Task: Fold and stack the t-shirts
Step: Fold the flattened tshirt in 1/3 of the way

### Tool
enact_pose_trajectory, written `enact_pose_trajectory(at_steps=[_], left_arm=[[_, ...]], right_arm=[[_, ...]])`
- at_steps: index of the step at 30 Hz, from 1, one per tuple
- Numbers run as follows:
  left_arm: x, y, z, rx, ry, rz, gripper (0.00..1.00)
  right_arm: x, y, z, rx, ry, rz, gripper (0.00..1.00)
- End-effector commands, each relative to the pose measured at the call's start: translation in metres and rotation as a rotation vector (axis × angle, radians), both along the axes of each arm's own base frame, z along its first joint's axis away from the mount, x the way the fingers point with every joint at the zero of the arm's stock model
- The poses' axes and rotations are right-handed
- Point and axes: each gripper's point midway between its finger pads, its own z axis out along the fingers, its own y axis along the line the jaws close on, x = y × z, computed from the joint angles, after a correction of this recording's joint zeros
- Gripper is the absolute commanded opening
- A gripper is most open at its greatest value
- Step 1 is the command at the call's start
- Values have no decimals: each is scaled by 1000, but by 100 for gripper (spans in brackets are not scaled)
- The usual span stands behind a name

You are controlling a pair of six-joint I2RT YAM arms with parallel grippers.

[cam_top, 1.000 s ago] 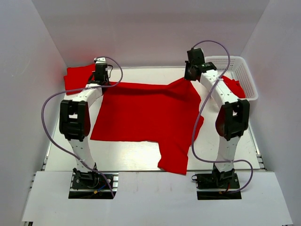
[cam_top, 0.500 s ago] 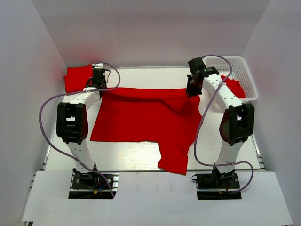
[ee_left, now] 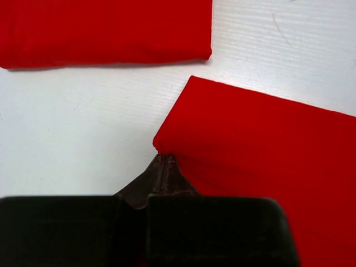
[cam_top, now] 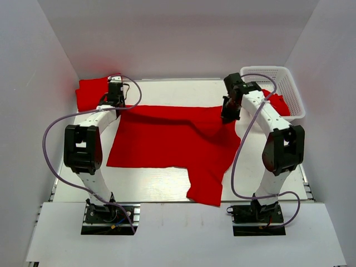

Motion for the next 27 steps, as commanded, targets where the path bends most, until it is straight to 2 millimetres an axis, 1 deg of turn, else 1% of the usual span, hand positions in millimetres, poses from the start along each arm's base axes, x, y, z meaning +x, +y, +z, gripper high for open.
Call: enact_pose_trajectory(at_steps=[1,2,3,4,5,6,7,8,9,10,11,12,13,14,15,16,17,18,19,20,21,22,23,24,25,26,27], left_arm=[[-7,7,22,12,-35,13,0],[-7,6,22,5,-38,19,0],[-10,6,18,6,-27,19,0],[-10,6,18,6,-27,19,0],[-12,6,9,1,-10,24,0],[-12,5,9,-5,-9,17,0],[-17,5,-2,-12,17,25,0],[-19,5,-10,-10,36,25,0],[-21,4,-12,-21,43,36,0],[-25,4,-22,-36,66,51,0],[-29,6,-24,-34,80,69,0],[-32,6,-34,-37,107,77,0],[-37,8,-45,-31,143,96,9],[-39,10,-46,-28,166,114,19],[-41,9,-49,-34,184,124,37],[-38,12,-45,-22,189,134,50],[-46,13,-50,-23,228,157,58],[-48,15,-47,-17,238,173,70],[-50,14,-47,-28,243,187,79],[-55,18,-36,-19,236,206,89],[-59,22,-30,-5,229,229,100],[-59,24,-22,-7,213,246,100],[-58,23,-16,-15,196,252,100],[-58,25,-6,-14,172,258,100],[-55,23,1,-25,153,251,100],[-45,18,8,-41,124,216,100],[-39,15,17,-53,94,197,100]], right_arm=[[-25,1,9,45,45,-15,0],[-29,1,8,48,56,-13,0],[-34,2,4,48,74,-10,0],[-40,0,-2,46,96,-12,0],[-46,-1,-8,38,118,-11,0],[-47,-1,-11,45,127,-13,0],[-52,-1,-18,43,147,-14,0],[-57,4,-22,76,167,-3,0],[-56,5,-25,87,164,-3,0],[-63,5,-36,84,193,-2,0],[-65,4,-41,84,202,-3,0],[-61,7,-44,93,186,-1,0],[-66,4,-53,82,206,-5,0],[-69,1,-63,64,230,-8,2],[-70,0,-67,52,236,-11,21],[-73,-5,-73,26,253,-16,34],[-74,-6,-78,16,264,-3,45],[-76,-5,-78,14,272,-1,61],[-73,-14,-77,-32,254,-12,67],[-64,-13,-66,-34,212,-7,71],[-59,-14,-62,-37,189,-7,90],[-52,-15,-55,-42,147,-6,90],[-42,-13,-42,-37,96,15,90],[-37,-14,-35,-33,65,18,90],[-25,-13,-33,-38,14,23,90],[-14,-11,-22,-35,-31,40,90],[-4,-6,-20,-15,-65,50,90]])
